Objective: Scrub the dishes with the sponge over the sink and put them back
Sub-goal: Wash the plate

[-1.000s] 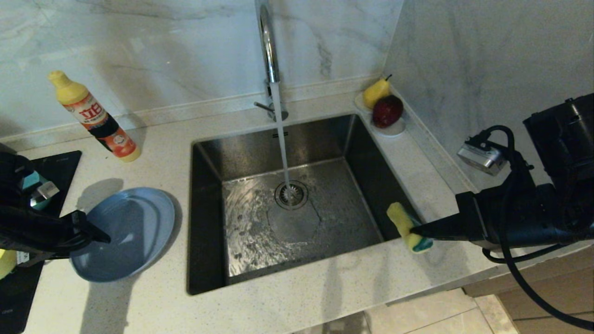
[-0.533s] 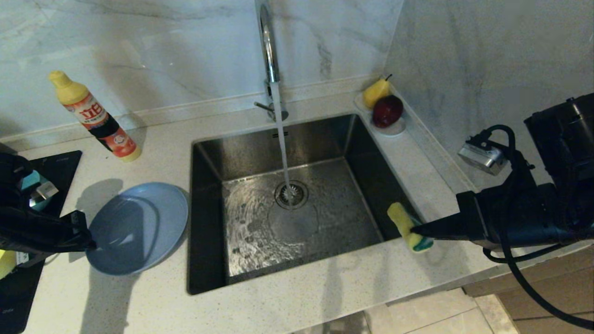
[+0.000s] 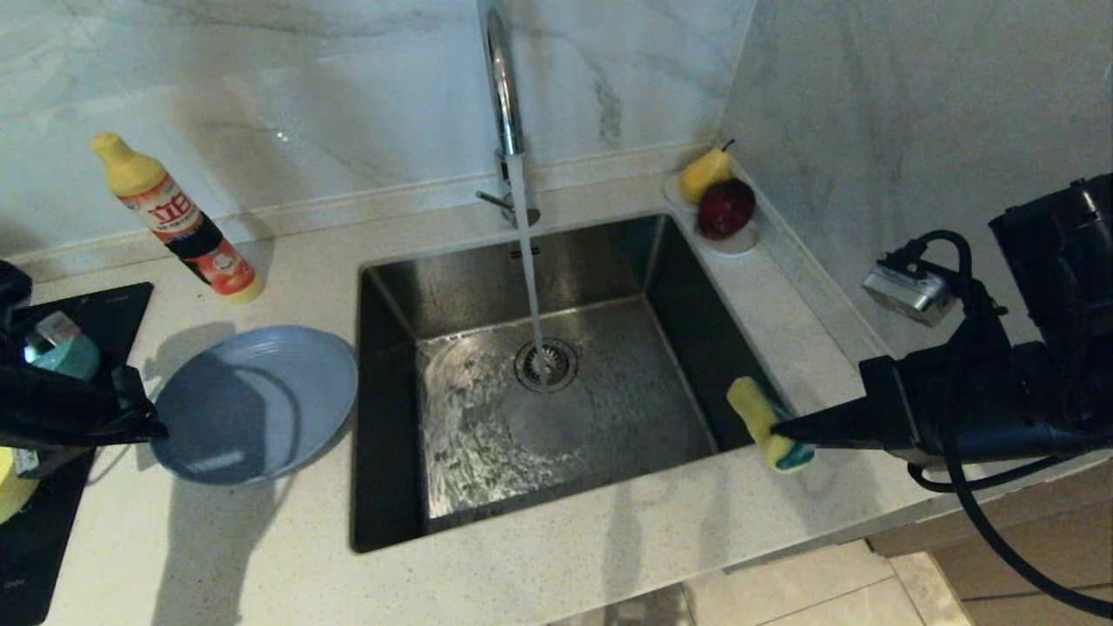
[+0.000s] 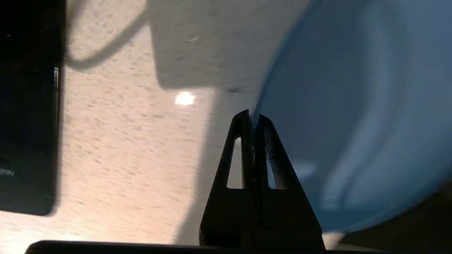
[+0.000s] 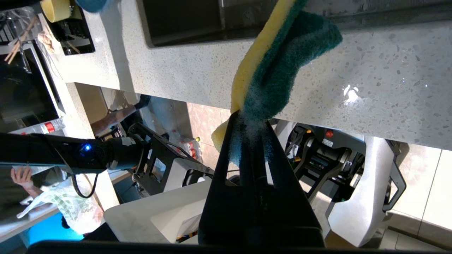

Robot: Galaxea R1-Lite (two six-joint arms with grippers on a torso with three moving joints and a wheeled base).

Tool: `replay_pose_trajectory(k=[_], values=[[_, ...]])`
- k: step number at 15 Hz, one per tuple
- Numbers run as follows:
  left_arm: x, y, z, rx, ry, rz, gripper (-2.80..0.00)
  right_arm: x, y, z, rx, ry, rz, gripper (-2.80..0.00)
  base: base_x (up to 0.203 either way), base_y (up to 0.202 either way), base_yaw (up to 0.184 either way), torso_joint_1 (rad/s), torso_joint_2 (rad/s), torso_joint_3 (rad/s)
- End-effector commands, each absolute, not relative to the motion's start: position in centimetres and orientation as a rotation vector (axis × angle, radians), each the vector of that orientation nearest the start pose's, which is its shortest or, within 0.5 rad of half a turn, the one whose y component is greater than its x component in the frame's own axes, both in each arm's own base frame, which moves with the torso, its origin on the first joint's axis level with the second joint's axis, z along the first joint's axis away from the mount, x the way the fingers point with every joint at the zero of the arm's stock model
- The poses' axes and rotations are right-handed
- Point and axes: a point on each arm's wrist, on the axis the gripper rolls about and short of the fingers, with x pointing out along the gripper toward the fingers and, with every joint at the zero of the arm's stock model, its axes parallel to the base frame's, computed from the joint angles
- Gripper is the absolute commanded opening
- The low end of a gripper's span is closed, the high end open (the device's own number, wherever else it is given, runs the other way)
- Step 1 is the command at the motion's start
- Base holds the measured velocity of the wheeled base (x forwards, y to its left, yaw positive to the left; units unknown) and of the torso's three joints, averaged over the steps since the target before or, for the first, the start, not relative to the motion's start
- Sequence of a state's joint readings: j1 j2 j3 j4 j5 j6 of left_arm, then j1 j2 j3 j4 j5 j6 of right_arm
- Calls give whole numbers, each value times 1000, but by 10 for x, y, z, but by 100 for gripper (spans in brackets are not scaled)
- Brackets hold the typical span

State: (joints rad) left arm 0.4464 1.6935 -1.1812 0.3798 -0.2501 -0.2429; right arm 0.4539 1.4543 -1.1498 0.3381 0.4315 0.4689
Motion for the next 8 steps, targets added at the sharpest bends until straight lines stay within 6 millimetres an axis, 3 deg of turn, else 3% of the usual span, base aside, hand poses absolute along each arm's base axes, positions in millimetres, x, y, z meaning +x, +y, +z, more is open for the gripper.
replay_pose_trajectory(k=[1,4,8], values=[[248,110,227,-576,720,237,-280,206,111,258,418,851,684,-280,0,0,0,0,0,0],[241,91,250,-656,676,148,-280,206,111,258,416,850,685,-280,0,0,0,0,0,0],[250,53,269,-734,677,47,-280,207,112,258,414,850,685,-280,0,0,0,0,0,0]])
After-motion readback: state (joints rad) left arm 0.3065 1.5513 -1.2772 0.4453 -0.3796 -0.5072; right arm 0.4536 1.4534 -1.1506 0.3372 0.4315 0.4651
